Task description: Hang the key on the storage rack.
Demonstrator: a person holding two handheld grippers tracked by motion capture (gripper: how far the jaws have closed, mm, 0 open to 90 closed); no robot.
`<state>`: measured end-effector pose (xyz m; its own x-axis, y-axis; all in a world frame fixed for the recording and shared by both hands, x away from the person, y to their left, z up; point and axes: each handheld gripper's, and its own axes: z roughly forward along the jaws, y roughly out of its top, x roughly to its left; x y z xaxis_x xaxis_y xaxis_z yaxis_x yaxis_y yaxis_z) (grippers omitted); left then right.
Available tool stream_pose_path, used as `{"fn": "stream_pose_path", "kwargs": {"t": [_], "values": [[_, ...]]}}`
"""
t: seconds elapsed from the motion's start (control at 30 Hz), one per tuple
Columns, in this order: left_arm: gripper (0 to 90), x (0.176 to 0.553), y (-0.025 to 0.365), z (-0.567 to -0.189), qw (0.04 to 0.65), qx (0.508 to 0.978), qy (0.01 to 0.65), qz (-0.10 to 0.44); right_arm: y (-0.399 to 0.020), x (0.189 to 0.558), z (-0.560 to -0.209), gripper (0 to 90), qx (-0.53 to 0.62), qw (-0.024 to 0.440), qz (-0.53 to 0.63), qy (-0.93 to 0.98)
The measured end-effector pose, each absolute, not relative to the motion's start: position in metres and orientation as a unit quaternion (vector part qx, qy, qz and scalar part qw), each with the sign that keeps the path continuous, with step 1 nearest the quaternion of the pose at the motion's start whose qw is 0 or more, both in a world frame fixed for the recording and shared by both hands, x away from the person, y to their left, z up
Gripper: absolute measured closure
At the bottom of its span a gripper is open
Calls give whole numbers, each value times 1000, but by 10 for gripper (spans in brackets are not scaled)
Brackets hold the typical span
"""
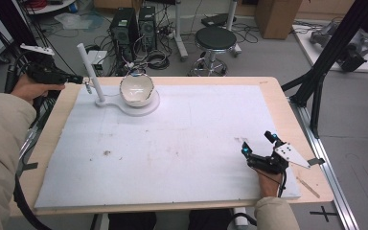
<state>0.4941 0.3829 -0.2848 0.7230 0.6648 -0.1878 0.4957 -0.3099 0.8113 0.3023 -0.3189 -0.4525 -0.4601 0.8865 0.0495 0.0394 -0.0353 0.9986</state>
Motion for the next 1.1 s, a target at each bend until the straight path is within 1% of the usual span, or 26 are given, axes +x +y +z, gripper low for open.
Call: {"fn": "stream_pose_path", "kwargs": {"t": [0.5,0.73,1.1], "values": [[885,505,388,-295,467,798,370,86,-319,302,-453,5,386,348,608,600],[884,509,390,-300,465,796,375,93,-319,303,-453,5,385,351,609,598],[883,512,386,-311,454,796,380,120,-319,302,-453,5,386,349,607,600]]}}
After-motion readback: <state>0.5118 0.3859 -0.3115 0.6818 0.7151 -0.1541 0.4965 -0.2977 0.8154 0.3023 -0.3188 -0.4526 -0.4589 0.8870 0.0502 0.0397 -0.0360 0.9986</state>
